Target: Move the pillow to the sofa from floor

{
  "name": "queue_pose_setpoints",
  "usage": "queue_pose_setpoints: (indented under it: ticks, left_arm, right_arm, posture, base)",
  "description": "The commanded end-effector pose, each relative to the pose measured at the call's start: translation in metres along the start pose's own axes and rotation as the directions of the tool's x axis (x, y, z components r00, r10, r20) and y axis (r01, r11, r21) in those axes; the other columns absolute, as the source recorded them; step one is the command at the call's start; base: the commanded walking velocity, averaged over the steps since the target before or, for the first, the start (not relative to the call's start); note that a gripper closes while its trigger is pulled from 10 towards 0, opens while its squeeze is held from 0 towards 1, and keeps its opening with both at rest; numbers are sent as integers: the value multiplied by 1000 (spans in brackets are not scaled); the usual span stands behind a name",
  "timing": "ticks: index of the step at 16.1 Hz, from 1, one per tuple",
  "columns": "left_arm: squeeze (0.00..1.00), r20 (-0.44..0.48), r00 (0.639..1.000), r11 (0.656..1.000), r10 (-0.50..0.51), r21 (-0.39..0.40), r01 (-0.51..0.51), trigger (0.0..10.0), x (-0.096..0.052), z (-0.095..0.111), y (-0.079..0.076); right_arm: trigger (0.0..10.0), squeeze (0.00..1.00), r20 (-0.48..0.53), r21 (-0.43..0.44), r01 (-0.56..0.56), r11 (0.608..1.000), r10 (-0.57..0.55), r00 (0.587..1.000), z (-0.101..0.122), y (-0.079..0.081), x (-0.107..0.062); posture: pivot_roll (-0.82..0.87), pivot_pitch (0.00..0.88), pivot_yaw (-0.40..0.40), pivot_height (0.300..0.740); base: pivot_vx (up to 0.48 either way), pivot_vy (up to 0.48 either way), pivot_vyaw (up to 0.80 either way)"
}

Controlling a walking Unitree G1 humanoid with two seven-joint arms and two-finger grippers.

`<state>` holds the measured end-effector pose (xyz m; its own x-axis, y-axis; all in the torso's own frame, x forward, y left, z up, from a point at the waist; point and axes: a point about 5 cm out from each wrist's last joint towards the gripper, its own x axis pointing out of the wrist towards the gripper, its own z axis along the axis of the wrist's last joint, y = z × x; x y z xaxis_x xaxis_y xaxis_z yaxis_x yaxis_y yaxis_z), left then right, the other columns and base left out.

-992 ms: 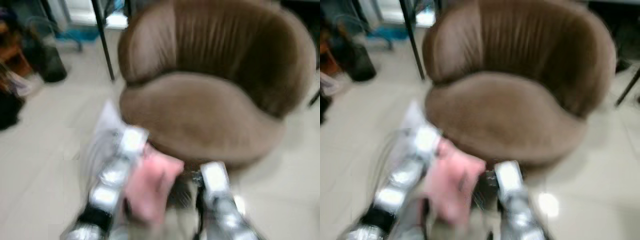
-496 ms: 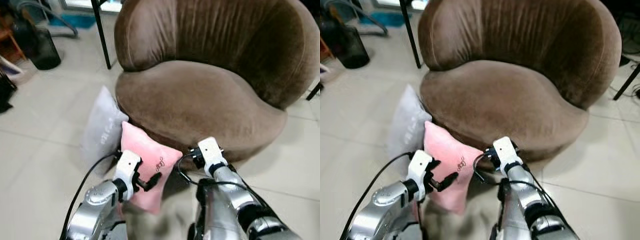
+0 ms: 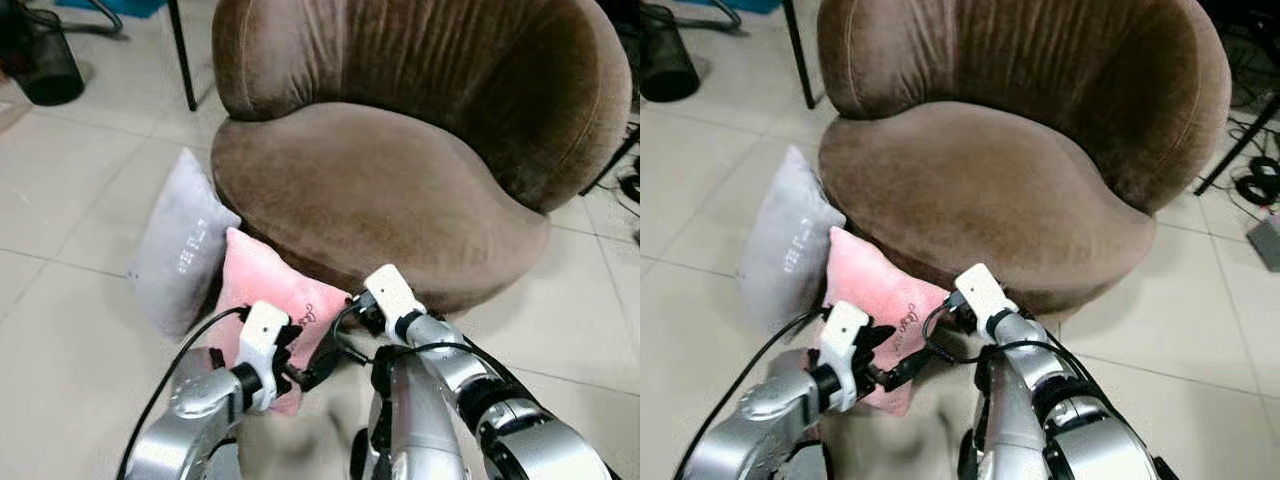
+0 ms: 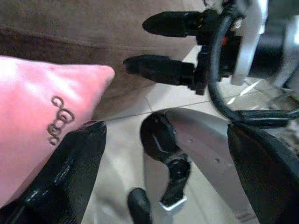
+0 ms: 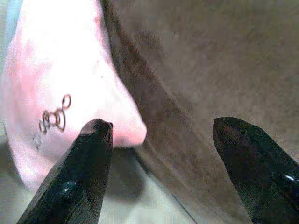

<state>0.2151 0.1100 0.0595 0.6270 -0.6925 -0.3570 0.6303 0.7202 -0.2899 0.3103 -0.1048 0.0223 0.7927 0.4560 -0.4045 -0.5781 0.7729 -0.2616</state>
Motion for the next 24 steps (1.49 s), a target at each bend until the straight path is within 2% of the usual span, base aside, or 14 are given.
queue_pose_setpoints:
  ticks: [1, 3, 5, 7, 9, 12, 13, 15, 18, 24]
  left_arm:
    - [0, -14, 999, 999, -39, -25, 39, 10000, -2, -3, -8]
    - [0, -34, 998, 996, -50, -72, 47, 10000, -11, -10, -19]
    - [0, -52, 998, 997, -29, -79, 25, 10000, -21, -15, -25]
    - [0, -66, 998, 996, -11, -91, 5, 10000, -29, -17, -28]
    - [0, -71, 997, 996, 22, -87, -28, 10000, -38, -14, -30]
    - [0, -95, 993, 996, 65, -48, -70, 10000, -57, -10, -22]
    - [0, -95, 993, 996, 74, -42, -78, 10000, -59, -7, -20]
    - [0, -91, 993, 996, 73, -44, -78, 10000, -61, -3, -20]
    - [0, -91, 995, 998, 51, -41, -55, 10000, -60, 2, -29]
    - [0, -114, 992, 997, 59, -36, -63, 10000, -73, 8, -33]
  right_arm:
    - [10000, 0, -26, -17, -14, 1000, 13, 1000, -1, -2, 0]
    - [10000, 0, -37, -38, -56, 998, 55, 998, 0, 1, 2]
    - [10000, 0, -48, -71, -88, 994, 84, 995, 2, 5, 4]
    - [10000, 0, -38, -66, -97, 993, 95, 995, 7, 6, 7]
    - [10000, 0, -21, -7, -91, 996, 91, 996, 13, 9, 10]
    - [10000, 0, -1, 130, -9, 991, 9, 1000, 25, 8, 17]
    - [10000, 0, 0, 161, 21, 987, -22, 1000, 27, 4, 18]
    - [10000, 0, -9, 163, 48, 985, -47, 999, 27, 2, 18]
    - [10000, 0, -8, 234, 141, 962, -143, 990, 36, -8, 20]
    - [10000, 0, -69, 262, 205, 943, -194, 979, 24, -5, 18]
  posture:
    - [173, 186, -148, 507]
    - [198, 230, -156, 507]
    - [215, 268, -164, 507]
    - [240, 296, -170, 507]
    - [286, 327, -149, 507]
    - [323, 341, -97, 507]
    - [321, 345, -79, 507]
    - [314, 352, -70, 507]
    - [304, 382, -47, 507]
    - [335, 422, -11, 507]
  base:
    - [0, 0, 0]
    - [0, 0, 0]
    - [0, 0, 0]
    - [0, 0, 0]
    - [0, 0, 0]
    - [0, 0, 0]
    - [0, 0, 0]
    - [0, 0, 0]
    - [0, 0, 0]
    - [0, 0, 0]
